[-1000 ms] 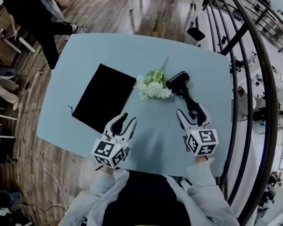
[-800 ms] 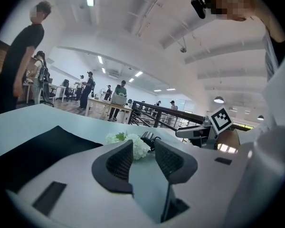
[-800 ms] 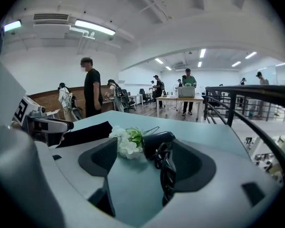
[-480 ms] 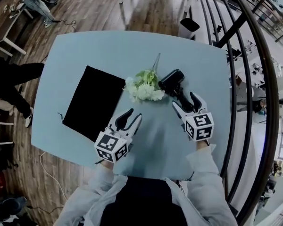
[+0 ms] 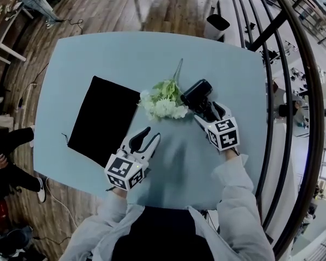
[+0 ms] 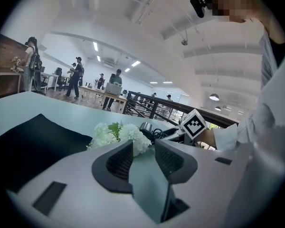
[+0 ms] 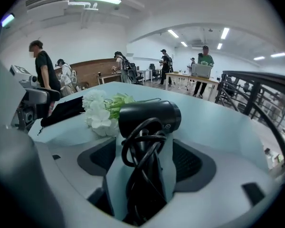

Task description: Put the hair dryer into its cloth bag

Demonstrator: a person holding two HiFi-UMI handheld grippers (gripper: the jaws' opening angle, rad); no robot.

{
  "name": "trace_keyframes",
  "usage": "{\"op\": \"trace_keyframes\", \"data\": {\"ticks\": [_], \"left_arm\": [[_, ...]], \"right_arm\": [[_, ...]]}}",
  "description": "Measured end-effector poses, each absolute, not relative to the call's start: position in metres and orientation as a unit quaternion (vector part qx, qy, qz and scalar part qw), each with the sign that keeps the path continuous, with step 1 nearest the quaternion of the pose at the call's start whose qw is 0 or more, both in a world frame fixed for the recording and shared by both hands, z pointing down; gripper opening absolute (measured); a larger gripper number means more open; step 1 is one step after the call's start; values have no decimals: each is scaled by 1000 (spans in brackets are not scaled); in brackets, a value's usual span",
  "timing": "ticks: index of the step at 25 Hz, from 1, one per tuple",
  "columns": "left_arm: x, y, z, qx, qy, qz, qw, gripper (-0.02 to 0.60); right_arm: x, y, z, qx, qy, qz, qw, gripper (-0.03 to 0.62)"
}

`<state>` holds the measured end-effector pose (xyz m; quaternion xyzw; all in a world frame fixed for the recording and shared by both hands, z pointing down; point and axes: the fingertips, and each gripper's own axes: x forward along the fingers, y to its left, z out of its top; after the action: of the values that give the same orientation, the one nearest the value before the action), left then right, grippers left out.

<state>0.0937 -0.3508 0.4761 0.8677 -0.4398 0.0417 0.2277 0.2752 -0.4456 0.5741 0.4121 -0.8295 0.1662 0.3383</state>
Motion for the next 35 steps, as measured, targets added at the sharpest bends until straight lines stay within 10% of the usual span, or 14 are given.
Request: {"op": "trace_keyframes", "data": {"ticks": [11,20,35], "left_arm": [[87,-353,493,858,-450,51,244,156],[96,-340,488,862,-444,43,239,156],[84,-316,480,858,-458,23,231,156]], "right_arm": [[271,-444,605,360,-818,194,405,379],[275,-446,600,376,-817,156,409,197],[298,-424,569,464,-784,142,388,193]]}}
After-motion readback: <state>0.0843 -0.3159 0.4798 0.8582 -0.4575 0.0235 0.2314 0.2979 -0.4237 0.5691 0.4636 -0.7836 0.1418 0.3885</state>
